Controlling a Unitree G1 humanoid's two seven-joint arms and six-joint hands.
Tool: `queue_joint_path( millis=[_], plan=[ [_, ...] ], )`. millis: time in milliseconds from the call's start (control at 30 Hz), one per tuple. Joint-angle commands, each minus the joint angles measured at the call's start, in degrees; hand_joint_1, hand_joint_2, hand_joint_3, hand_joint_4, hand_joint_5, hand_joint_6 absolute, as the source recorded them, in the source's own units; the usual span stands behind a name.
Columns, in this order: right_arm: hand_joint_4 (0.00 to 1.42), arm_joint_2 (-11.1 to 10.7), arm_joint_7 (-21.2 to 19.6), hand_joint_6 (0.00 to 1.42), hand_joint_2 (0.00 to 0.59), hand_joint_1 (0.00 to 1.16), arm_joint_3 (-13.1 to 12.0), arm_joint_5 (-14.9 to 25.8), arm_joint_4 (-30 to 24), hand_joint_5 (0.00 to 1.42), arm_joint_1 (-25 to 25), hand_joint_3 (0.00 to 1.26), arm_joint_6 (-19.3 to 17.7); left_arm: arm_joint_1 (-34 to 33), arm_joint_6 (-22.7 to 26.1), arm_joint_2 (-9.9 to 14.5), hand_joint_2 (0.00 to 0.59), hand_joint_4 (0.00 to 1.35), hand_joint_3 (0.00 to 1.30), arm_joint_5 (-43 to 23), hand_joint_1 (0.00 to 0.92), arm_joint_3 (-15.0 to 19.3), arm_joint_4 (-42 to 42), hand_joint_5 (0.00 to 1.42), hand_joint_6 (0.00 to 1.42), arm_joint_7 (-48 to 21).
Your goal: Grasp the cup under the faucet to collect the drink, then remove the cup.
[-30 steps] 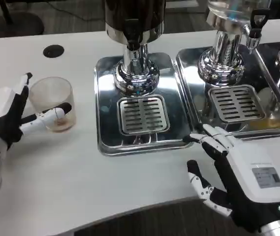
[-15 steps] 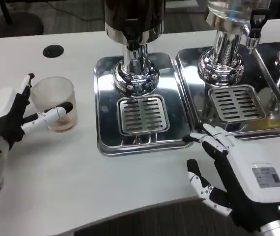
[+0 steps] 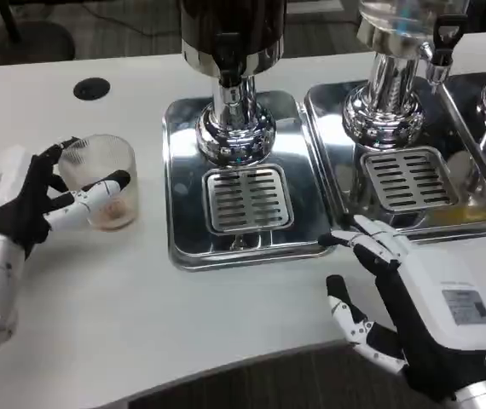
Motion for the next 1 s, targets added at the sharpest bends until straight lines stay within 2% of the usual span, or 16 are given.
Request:
queue_joint_path(
  millis=[33,100,300,333,367,500,633,800,833,900,1000],
  plan=[
    [0.15,0.2,1.2,0.32,0.507,0.45,-0.8,1.8,0.7,0.16,-0.4,0.34,-0.8,0.8,-0.9,-0.1,0.133,0.36,0.31,0.2,0.244,0.1,0.4,0.54,0.76,1.3],
    [0.16,0.1,1.4,0.33,0.507,0.44,-0.9,2.3,0.7,0.17,-0.5,0.34,-1.4,0.7,-0.7,0.0,0.135,0.39,0.32,0.3,0.246,0.0,0.5,0.60,0.86,1.2],
    [0.16,0.0,1.8,0.35,0.507,0.44,-1.1,2.4,0.6,0.17,-0.4,0.34,-1.6,0.2,1.1,0.1,0.129,0.43,0.33,1.7,0.294,-1.4,0.7,0.66,0.96,0.5],
    [0.16,0.0,2.0,0.35,0.507,0.44,-1.2,2.5,0.5,0.17,-0.4,0.34,-1.6,0.2,1.2,0.1,0.117,0.40,0.31,1.8,0.294,-1.6,0.7,0.65,0.95,0.4],
    [0.16,0.0,2.2,0.35,0.507,0.44,-1.2,2.3,0.4,0.17,-0.3,0.34,-1.5,0.3,1.2,0.1,0.071,0.35,0.26,1.8,0.217,-1.7,0.7,0.58,0.85,0.4],
    [0.16,0.3,2.3,0.35,0.507,0.44,-1.3,2.5,0.6,0.17,-0.3,0.35,-1.5,0.7,1.1,0.1,0.047,0.27,0.20,1.1,0.116,-1.7,0.7,0.49,0.76,0.5],
    [0.17,0.5,2.5,0.35,0.507,0.44,-1.1,2.6,1.1,0.17,-0.7,0.35,-1.6,0.8,1.0,0.4,0.033,0.20,0.13,0.9,0.061,-1.8,0.7,0.42,0.64,0.1],
    [0.17,0.8,2.6,0.35,0.507,0.44,-1.5,3.4,1.4,0.18,-0.7,0.35,-2.0,0.5,1.6,0.5,0.027,0.18,0.11,1.2,0.049,-2.2,0.8,0.40,0.62,-0.4],
    [0.17,0.7,2.8,0.35,0.507,0.44,-1.4,3.2,1.3,0.18,-0.8,0.35,-2.0,0.5,1.7,0.5,0.036,0.18,0.11,1.2,0.073,-2.3,0.8,0.40,0.62,-0.5],
    [0.17,0.7,3.0,0.36,0.507,0.44,-1.3,3.6,1.3,0.18,-0.8,0.35,-2.2,0.4,2.1,0.5,0.057,0.20,0.12,1.4,0.181,-2.5,0.8,0.42,0.62,-0.6],
    [0.17,0.7,3.1,0.37,0.501,0.45,-1.4,4.3,0.9,0.18,-0.4,0.35,-2.8,0.1,2.4,0.5,0.062,0.20,0.12,1.6,0.242,-3.0,0.7,0.42,0.62,-1.4]
  ],
)
